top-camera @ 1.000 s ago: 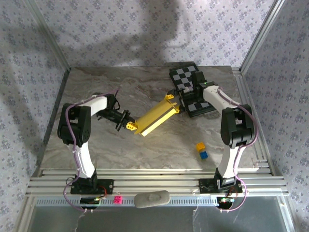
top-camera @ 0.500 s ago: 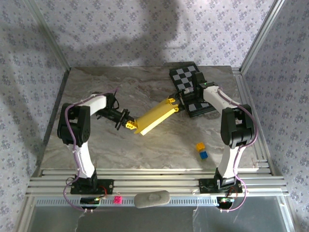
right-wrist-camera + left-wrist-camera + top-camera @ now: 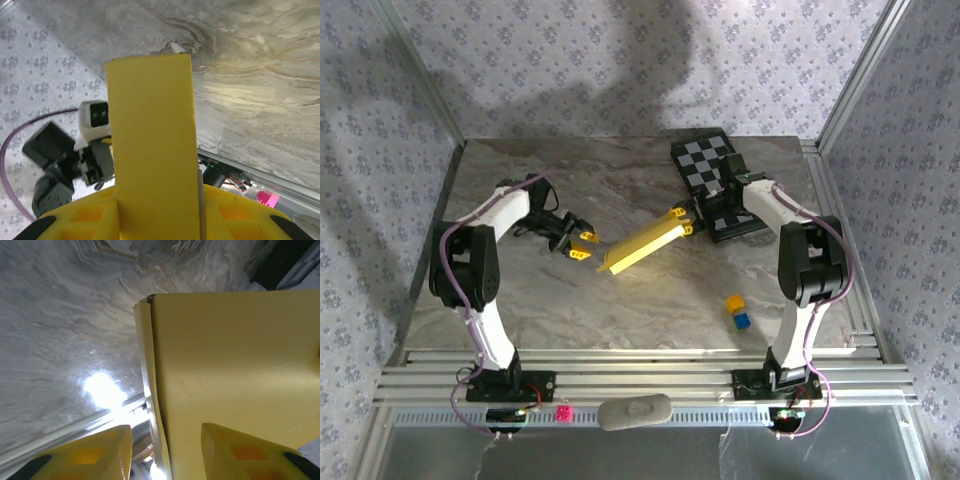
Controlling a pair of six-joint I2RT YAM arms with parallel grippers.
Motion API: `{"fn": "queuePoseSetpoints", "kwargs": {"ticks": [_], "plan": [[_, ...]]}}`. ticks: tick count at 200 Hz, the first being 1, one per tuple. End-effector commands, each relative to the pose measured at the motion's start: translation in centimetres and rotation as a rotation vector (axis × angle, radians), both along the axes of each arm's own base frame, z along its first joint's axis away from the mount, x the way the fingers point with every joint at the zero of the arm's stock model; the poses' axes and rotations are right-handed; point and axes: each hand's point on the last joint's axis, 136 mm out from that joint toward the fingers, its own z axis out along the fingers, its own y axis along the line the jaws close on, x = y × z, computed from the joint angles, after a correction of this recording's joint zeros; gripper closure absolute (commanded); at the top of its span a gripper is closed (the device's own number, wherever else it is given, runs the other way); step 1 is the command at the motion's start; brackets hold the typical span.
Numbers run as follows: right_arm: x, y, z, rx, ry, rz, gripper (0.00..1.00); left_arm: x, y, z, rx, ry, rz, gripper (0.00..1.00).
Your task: Fold the paper box
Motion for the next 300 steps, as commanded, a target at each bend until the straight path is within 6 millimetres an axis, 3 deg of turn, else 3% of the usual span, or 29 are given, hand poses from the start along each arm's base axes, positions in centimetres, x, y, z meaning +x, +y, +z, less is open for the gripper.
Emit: {"fn": "queuePoseSetpoints", "kwargs": {"ticks": [1,16,34,46,55,69,90,140,169,229,261,300], "plan": [[-0.1,-1.2,0.5,-0.028,0.041,-0.072,0.74,2.5,2.4,1.7,0.192,-0.141,0.084,0.56],[-0.1,-1.6,0.1,-0.047,0.078,-0.103,0.74,4.4,3.4,3.5,0.268,-0.261,0.131,0.54],[-0.1,-2.1,-0.4,-0.065,0.136,-0.149,0.74,7.0,2.0,8.6,0.268,-0.578,0.078,0.58],[0.0,-2.3,-0.6,-0.068,0.169,-0.172,0.73,7.0,-0.6,12.2,0.283,-0.837,-0.096,0.57],[0.0,-2.4,-0.6,-0.066,0.192,-0.183,0.73,5.8,-3.4,14.3,0.274,-1.015,-0.269,0.54],[0.0,-2.3,-0.7,-0.062,0.221,-0.186,0.73,3.6,-6.9,15.5,0.260,-1.184,-0.481,0.46],[0.0,-2.4,-0.6,-0.066,0.255,-0.189,0.73,1.5,-10.0,14.7,0.254,-1.265,-0.718,0.43],[-2.0,-2.3,-1.4,-0.059,0.375,-0.207,0.73,-1.0,-12.8,11.4,0.350,-1.340,-1.199,0.39],[-3.2,-2.6,-1.8,-0.081,0.412,-0.207,0.72,-2.6,-12.9,9.7,0.325,-1.364,-1.307,0.34],[-3.8,-2.6,-2.8,-0.088,0.464,-0.218,0.72,-4.4,-13.2,6.9,0.259,-1.275,-1.366,0.35],[-3.7,-2.2,-3.1,-0.094,0.478,-0.224,0.72,-2.4,-11.8,4.9,0.431,-1.241,-1.378,0.37],[-3.3,-1.5,-3.7,-0.092,0.481,-0.233,0.72,-2.1,-11.9,4.2,0.441,-1.232,-1.368,0.44]]}}
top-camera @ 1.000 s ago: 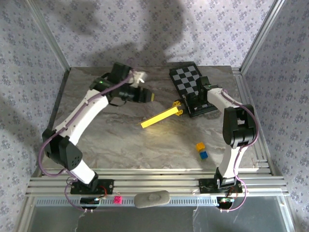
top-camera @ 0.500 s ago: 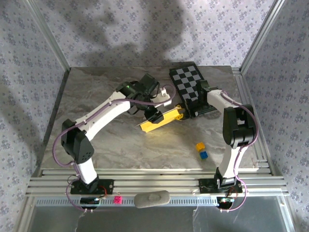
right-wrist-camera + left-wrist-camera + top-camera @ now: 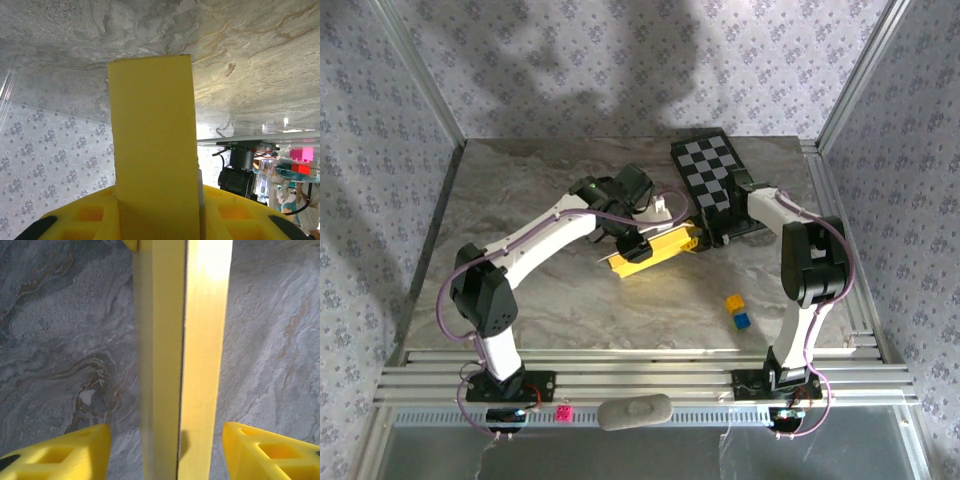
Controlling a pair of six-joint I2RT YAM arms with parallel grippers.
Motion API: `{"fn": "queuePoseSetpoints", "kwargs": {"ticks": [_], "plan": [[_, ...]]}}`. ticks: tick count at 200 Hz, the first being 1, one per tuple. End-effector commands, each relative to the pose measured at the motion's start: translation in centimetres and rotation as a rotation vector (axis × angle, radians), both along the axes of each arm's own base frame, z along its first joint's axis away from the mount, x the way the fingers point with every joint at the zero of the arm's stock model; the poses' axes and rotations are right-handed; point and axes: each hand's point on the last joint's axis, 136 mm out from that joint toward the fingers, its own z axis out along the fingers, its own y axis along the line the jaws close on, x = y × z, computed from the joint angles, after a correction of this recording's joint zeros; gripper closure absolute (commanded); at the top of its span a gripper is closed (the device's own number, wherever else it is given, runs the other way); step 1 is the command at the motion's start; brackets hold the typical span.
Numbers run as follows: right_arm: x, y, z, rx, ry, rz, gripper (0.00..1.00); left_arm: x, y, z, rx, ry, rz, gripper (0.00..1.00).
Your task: Fold the paper box
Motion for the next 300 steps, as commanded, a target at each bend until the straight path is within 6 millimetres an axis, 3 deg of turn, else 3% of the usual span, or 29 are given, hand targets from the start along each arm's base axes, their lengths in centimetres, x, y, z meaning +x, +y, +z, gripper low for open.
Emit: {"fn": "queuePoseSetpoints", "kwargs": {"ticks": [1,30,48,102,152,201,240,277,300], "plan": [[-0.3,0.4,-0.3,-0.008,0.036,-0.015,0.72,0.5,0.1,-0.7,0.024,-0.013,0.011,0.44],[-0.3,0.8,-0.7,-0.011,0.042,-0.012,0.72,0.6,-0.1,-1.3,0.026,0.028,0.025,0.64],[-0.2,0.8,-0.8,-0.015,0.043,-0.017,0.72,0.5,-0.2,-1.6,0.029,0.048,0.029,0.67],[-0.3,1.0,-1.3,-0.024,0.056,-0.025,0.72,0.7,0.1,-2.2,0.035,0.068,0.037,0.92],[0.0,1.0,-1.6,-0.032,0.055,-0.045,0.73,0.4,0.2,-2.1,0.031,0.078,0.031,1.00],[0.0,1.0,-1.6,-0.043,0.063,-0.055,0.70,0.2,0.5,-2.5,0.051,0.082,0.024,1.00],[-0.2,0.7,-1.5,-0.057,0.062,-0.060,0.54,-0.1,0.7,-2.5,0.059,0.091,-0.011,1.00],[0.0,0.1,-0.9,-0.077,0.019,-0.039,0.28,-0.9,0.6,-2.4,0.047,0.134,-0.053,1.00],[0.4,-0.4,0.3,-0.096,-0.035,-0.015,0.18,-1.1,0.6,-2.4,0.044,0.153,-0.056,1.00]]}}
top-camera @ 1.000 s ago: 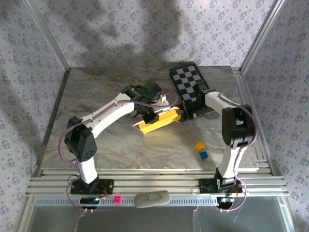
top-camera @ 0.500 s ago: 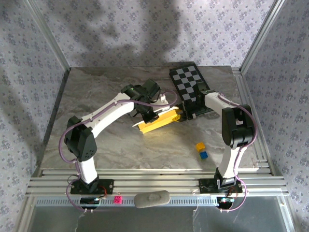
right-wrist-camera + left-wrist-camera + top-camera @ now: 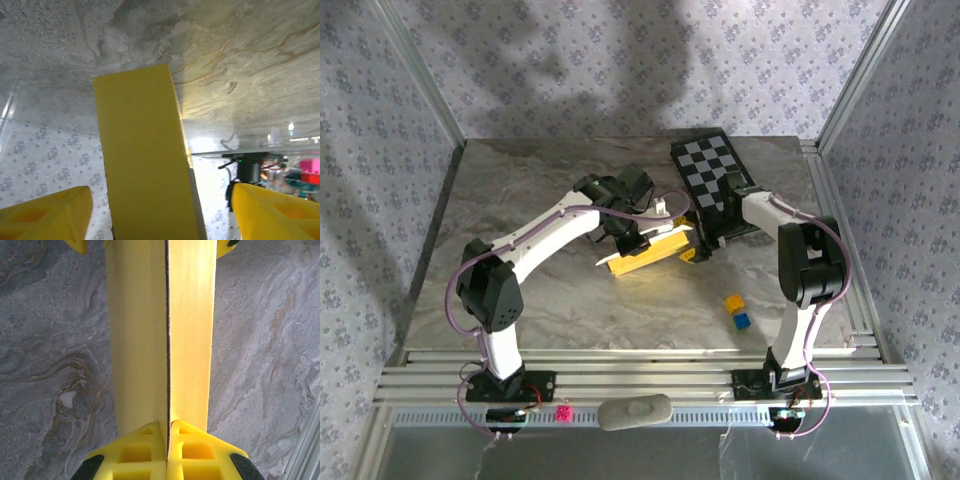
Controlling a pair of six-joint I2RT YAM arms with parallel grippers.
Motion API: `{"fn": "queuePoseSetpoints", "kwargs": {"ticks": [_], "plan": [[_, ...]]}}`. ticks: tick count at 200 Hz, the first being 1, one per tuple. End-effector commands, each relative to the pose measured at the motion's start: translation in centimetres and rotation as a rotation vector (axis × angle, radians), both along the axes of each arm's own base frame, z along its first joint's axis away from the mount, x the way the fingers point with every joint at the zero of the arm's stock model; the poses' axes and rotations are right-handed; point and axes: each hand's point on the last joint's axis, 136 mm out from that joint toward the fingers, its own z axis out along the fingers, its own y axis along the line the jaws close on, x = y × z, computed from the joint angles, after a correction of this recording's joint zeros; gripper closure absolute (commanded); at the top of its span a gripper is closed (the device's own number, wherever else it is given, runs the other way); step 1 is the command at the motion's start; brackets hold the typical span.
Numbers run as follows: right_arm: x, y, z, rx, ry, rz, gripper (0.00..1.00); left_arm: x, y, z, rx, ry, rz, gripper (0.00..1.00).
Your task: Fold the paper box
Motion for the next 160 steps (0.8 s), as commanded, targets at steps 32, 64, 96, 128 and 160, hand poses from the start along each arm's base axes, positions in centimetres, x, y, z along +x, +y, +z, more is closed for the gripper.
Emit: {"fn": "queuePoseSetpoints", "kwargs": {"ticks": [32,64,96,128,160], "plan": [[1.2,-2.5,4.4,-0.087,-0.177,0.073,0.10,-1.0,0.9,-1.1,0.033,0.096,-0.041,1.00],[2.4,-5.1,7.2,-0.152,-0.366,0.110,0.10,-1.8,1.1,-0.7,0.023,0.151,-0.050,1.00],[3.6,-8.2,9.4,-0.285,-0.643,0.223,0.19,-2.8,1.5,0.1,0.024,0.222,-0.040,1.00],[3.9,-9.3,11.9,-0.495,-0.990,0.428,0.26,-4.3,2.0,0.7,0.040,0.304,-0.023,1.00],[2.7,-6.9,12.8,-0.532,-1.233,0.603,0.29,-5.3,2.7,0.7,0.022,0.396,-0.010,1.00]]}}
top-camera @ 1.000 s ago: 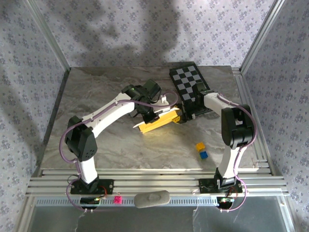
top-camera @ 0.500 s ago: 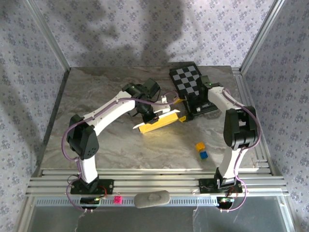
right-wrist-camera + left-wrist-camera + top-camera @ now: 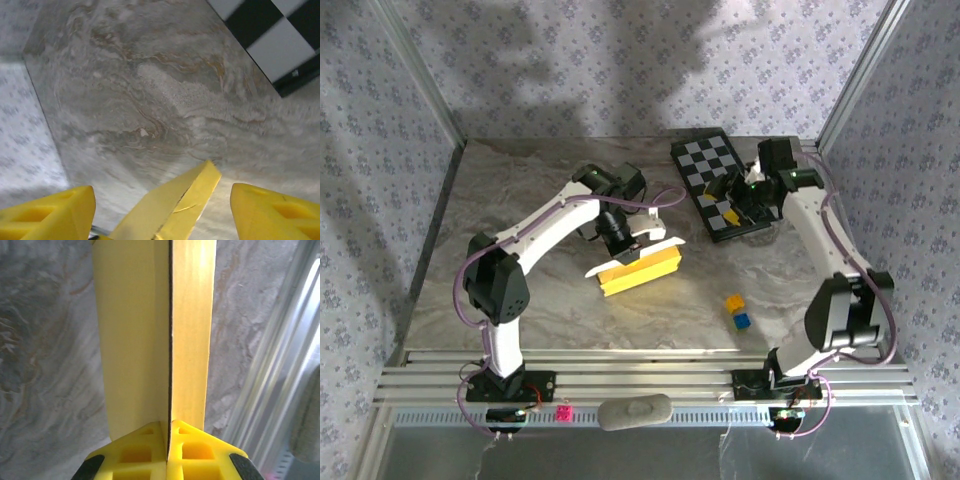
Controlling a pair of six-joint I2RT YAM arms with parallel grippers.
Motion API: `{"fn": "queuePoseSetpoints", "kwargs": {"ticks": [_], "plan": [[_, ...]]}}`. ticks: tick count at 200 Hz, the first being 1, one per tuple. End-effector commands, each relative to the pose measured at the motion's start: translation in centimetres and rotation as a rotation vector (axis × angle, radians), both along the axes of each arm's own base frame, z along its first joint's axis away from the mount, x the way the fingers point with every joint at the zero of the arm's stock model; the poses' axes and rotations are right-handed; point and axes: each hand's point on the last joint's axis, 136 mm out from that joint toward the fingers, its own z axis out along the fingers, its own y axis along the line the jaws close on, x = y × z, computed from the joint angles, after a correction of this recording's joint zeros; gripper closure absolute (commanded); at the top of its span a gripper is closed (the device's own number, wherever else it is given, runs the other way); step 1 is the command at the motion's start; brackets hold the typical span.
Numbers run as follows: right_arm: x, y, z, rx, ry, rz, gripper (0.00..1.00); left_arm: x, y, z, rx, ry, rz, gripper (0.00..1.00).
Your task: Fold the paper box
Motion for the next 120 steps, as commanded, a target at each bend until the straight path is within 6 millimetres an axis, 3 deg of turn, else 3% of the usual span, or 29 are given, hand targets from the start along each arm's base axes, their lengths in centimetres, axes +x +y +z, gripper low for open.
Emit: {"fn": "queuePoseSetpoints", "kwargs": {"ticks": [1,26,30,67,86,120], "plan": [[-0.3,1.2,0.5,-0.142,-0.224,0.179,0.29,-1.6,0.6,0.7,-0.018,0.123,0.008,1.00],[-1.7,4.9,0.8,-0.115,-0.396,0.351,0.34,-0.6,1.2,0.0,-0.012,0.124,0.017,1.00],[-2.4,5.1,-0.2,-0.116,-0.391,0.374,0.34,-0.3,1.3,-0.1,-0.012,0.123,0.022,1.00],[-4.9,5.8,-1.4,-0.124,-0.554,0.506,0.32,1.8,1.3,-1.1,-0.024,0.123,0.037,1.00],[-5.1,6.4,-2.7,-0.136,-0.551,0.591,0.31,2.5,1.0,-2.0,-0.018,0.116,0.030,1.00],[-3.8,8.3,-4.0,-0.143,-0.530,0.690,0.31,4.0,1.2,-3.3,0.008,0.100,0.037,1.00]]}}
